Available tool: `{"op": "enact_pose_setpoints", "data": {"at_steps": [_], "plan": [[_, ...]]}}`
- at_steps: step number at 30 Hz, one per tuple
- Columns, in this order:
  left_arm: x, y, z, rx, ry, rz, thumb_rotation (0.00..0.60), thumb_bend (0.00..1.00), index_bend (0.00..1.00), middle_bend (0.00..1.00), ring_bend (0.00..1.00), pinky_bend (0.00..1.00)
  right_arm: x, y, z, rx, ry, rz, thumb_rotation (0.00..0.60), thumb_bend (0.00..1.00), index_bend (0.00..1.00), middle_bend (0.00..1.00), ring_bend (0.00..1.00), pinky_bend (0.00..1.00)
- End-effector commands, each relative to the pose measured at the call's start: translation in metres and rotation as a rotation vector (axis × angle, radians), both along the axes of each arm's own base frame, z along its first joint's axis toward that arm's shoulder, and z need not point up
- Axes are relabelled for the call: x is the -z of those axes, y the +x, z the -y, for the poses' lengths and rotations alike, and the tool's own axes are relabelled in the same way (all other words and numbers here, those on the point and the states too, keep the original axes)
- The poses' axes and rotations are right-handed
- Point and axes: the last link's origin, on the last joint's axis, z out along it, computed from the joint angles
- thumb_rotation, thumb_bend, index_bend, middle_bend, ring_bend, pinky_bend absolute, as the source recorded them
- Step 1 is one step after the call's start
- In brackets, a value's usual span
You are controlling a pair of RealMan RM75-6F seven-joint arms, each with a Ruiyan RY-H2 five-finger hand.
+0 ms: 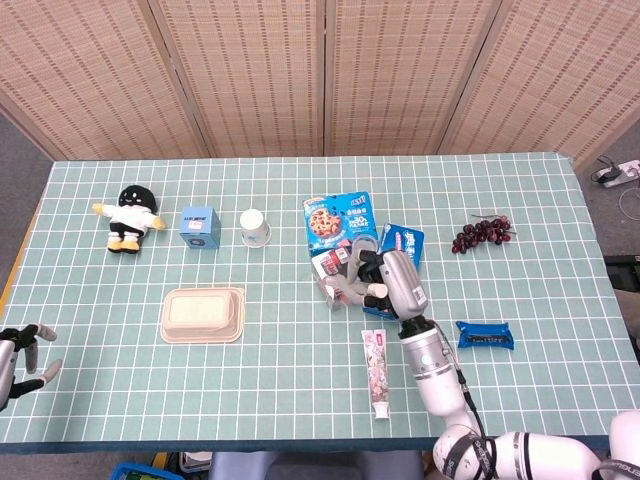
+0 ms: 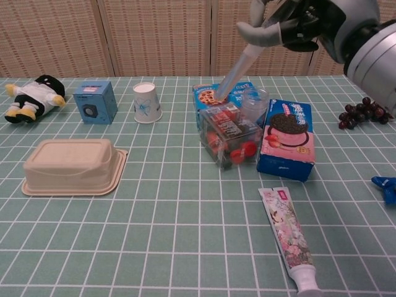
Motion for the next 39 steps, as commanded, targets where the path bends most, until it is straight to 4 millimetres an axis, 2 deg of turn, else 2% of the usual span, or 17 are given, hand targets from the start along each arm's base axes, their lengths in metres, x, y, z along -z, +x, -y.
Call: {"op": "enact_pose_setpoints", "data": {"at_steps": [1,4,10,15,19,25,30,34,39], "plan": [[0.0,0.0,0.0,0.0,-0.001,-0.001,0.6,0.24,0.56,0.74,0.48,0.71,0.0,-0.005,-0.005,-0.006,0.109,0.017,0.6,0.41,0.78,1.0,1.0,1.0],[0.0,0.0,0.001,0.002,0.001,0.0,0.6,0.24,0.56,0.74,0.48,0.71,0.0,-0.01,-0.004,-0.029,0.061,-0.085,0.6,0.41,0.78,1.0,1.0,1.0],[-0.001,0.0,0.001,0.003,0.004,0.002,0.6,0.24,0.56,0.74,0.48,0.71,0.003,-0.01,-0.01,-0.098,-0.129,-0.304,0.6,0.48,0.78,1.0,1.0,1.0],[-0.001,0.001,0.002,0.006,0.004,0.002,0.6,0.24,0.56,0.74,0.48,0.71,0.006,-0.006,-0.019,-0.123,-0.218,-0.394,0.6,0.49,0.78,1.0,1.0,1.0],[-0.001,0.002,0.002,0.008,0.003,0.0,0.6,0.24,0.56,0.74,0.48,0.71,0.007,0.0,-0.024,-0.113,-0.178,-0.303,0.6,0.49,0.78,1.0,1.0,1.0],[-0.001,0.002,0.002,0.009,0.005,0.002,0.6,0.24,0.56,0.74,0.48,0.71,0.001,0.003,-0.032,-0.098,0.063,-0.013,0.6,0.51,0.78,1.0,1.0,1.0],[-0.001,0.002,0.003,0.01,0.003,0.001,0.6,0.24,0.56,0.74,0.48,0.71,-0.004,0.003,-0.035,-0.081,0.186,0.094,0.6,0.51,0.79,1.0,1.0,1.0],[-0.001,0.002,0.002,0.01,0.005,0.001,0.6,0.24,0.56,0.74,0.48,0.71,-0.006,0.0,-0.033,-0.071,0.205,0.077,0.6,0.51,0.79,1.0,1.0,1.0],[-0.001,0.002,0.002,0.01,0.004,0.0,0.6,0.24,0.56,0.74,0.48,0.71,-0.005,-0.01,-0.031,-0.042,0.082,-0.143,0.6,0.51,0.79,1.0,1.0,1.0]]}}
